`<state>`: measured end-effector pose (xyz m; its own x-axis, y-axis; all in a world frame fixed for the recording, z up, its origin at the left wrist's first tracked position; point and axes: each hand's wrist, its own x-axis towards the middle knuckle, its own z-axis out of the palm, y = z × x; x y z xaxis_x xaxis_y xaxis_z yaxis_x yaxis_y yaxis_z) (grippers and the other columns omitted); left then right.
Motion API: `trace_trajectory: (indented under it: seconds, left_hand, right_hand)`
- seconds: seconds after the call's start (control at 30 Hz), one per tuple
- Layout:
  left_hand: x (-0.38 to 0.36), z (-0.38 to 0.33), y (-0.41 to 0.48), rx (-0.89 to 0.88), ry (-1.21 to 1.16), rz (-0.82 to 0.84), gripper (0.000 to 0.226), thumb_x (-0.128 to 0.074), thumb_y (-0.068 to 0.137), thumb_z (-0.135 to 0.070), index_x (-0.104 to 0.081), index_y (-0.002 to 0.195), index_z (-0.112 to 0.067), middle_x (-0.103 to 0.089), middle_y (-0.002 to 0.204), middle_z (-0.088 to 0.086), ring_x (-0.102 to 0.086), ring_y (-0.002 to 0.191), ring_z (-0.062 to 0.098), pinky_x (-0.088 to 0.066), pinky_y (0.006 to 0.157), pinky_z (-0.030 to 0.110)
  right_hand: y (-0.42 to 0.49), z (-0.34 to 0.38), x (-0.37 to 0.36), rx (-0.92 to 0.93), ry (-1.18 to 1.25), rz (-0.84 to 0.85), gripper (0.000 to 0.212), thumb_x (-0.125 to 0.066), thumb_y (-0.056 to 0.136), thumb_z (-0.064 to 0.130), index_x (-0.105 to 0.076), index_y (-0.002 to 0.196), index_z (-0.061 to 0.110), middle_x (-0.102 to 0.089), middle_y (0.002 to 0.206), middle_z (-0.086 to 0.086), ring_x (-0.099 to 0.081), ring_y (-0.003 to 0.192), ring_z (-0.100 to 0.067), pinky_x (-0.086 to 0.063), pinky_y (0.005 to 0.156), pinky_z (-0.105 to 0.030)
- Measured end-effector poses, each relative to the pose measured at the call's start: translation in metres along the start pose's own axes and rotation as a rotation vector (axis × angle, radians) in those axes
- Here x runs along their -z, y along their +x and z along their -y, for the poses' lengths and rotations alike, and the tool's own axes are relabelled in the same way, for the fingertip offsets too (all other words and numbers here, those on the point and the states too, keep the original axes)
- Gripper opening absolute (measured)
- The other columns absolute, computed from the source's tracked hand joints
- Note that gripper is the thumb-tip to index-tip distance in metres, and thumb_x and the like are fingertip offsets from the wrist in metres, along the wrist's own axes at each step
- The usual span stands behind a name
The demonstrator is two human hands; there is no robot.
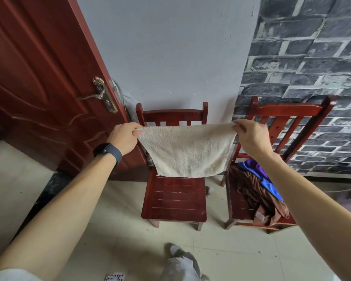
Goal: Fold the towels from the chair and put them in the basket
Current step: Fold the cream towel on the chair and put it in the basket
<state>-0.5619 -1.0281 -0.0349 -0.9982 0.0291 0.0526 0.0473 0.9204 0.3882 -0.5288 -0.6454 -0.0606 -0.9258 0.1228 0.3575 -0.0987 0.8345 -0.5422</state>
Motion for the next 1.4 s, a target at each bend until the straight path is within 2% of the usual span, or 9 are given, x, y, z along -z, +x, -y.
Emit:
trace_trajectory:
  seconds: [0.13, 0.33, 0.6, 0.7, 0.87, 1.0, 1.2, 1.33, 1.4]
  left_hand:
    - [-0.015, 0.008, -0.015, 0.000, 0.100, -0.063, 0.017, -0.045, 0.100, -0.031, -0.052, 0.114, -0.037, -0.067, 0.104, 0.008, -0.062, 0.092, 0.034, -0.053, 0.072, 0.041]
    - [-0.073, 0.038, -0.080, -0.048, 0.198, -0.026, 0.019, -0.050, 0.099, -0.020, -0.065, 0.110, -0.019, -0.071, 0.098, 0.009, -0.058, 0.087, 0.035, -0.050, 0.069, 0.042]
    - [-0.131, 0.102, -0.142, -0.005, 0.267, 0.252, 0.014, -0.058, 0.095, -0.027, -0.071, 0.097, -0.021, -0.071, 0.086, 0.005, -0.064, 0.083, 0.030, -0.047, 0.064, 0.036]
    - [-0.141, 0.118, -0.128, 0.001, 0.252, 0.307, 0.016, -0.057, 0.095, -0.031, -0.071, 0.095, -0.024, -0.071, 0.087, 0.003, -0.064, 0.083, 0.029, -0.044, 0.061, 0.033]
    - [-0.170, 0.143, -0.061, 0.013, 0.249, 0.358, 0.019, -0.052, 0.098, -0.035, -0.068, 0.098, -0.025, -0.072, 0.091, 0.000, -0.065, 0.080, 0.028, -0.033, 0.056, 0.028]
    - [-0.220, 0.165, 0.014, 0.158, 0.199, 0.453, 0.022, -0.044, 0.100, -0.037, -0.063, 0.104, -0.027, -0.071, 0.095, 0.003, -0.064, 0.081, 0.031, -0.040, 0.055, 0.029]
    - [-0.332, 0.209, 0.114, 0.460, -0.056, 0.524, 0.024, -0.047, 0.095, -0.043, -0.064, 0.098, -0.026, -0.074, 0.087, -0.003, -0.066, 0.085, 0.022, -0.055, 0.070, 0.031]
    - [-0.395, 0.219, 0.160, 0.637, -0.362, 0.425, 0.022, -0.051, 0.097, -0.034, -0.065, 0.103, -0.019, -0.072, 0.075, -0.009, -0.068, 0.066, 0.012, -0.050, 0.058, 0.021]
    - [-0.420, 0.225, 0.175, 0.736, -0.498, 0.391, 0.029, -0.055, 0.096, -0.032, -0.060, 0.118, -0.014, -0.073, 0.091, -0.006, -0.068, 0.062, 0.013, -0.053, 0.060, 0.022]
  right_hand:
    - [-0.008, -0.011, -0.011, 0.070, -0.095, 0.032, 0.019, -0.059, 0.098, 0.013, -0.073, 0.104, 0.002, -0.073, 0.089, -0.018, -0.066, 0.080, -0.037, -0.049, 0.071, -0.037]
    - [-0.098, -0.042, -0.058, 0.011, -0.150, 0.184, 0.010, -0.062, 0.095, 0.008, -0.069, 0.090, 0.003, -0.066, 0.074, -0.013, -0.061, 0.067, -0.037, -0.046, 0.058, -0.037]
    - [-0.207, -0.070, -0.116, -0.163, -0.147, 0.487, 0.009, -0.070, 0.090, 0.010, -0.073, 0.098, 0.011, -0.065, 0.077, -0.008, -0.065, 0.072, -0.038, -0.050, 0.059, -0.040]
    - [-0.199, -0.065, -0.133, -0.218, -0.162, 0.545, 0.012, -0.070, 0.090, 0.010, -0.074, 0.101, 0.009, -0.068, 0.081, -0.010, -0.067, 0.075, -0.038, -0.051, 0.061, -0.039]
    - [-0.144, -0.063, -0.178, -0.328, -0.230, 0.627, 0.025, -0.052, 0.101, 0.020, -0.069, 0.119, 0.015, -0.069, 0.110, -0.005, -0.065, 0.101, -0.034, -0.050, 0.075, -0.040]
    - [-0.089, -0.078, -0.243, -0.398, -0.295, 0.710, 0.029, -0.043, 0.102, 0.023, -0.064, 0.123, 0.021, -0.067, 0.118, -0.001, -0.064, 0.103, -0.032, -0.050, 0.077, -0.041]
    - [-0.028, -0.123, -0.358, -0.571, -0.305, 0.721, 0.024, -0.042, 0.100, 0.021, -0.064, 0.110, 0.019, -0.071, 0.100, -0.013, -0.063, 0.082, -0.036, -0.048, 0.066, -0.036]
    - [-0.003, -0.156, -0.419, -0.762, -0.237, 0.650, 0.031, -0.043, 0.102, 0.024, -0.062, 0.123, 0.014, -0.068, 0.114, -0.018, -0.065, 0.101, -0.038, -0.047, 0.075, -0.033]
    - [0.007, -0.164, -0.441, -0.851, -0.130, 0.610, 0.035, -0.045, 0.103, 0.022, -0.056, 0.134, 0.012, -0.064, 0.126, -0.019, -0.062, 0.108, -0.036, -0.042, 0.078, -0.028]
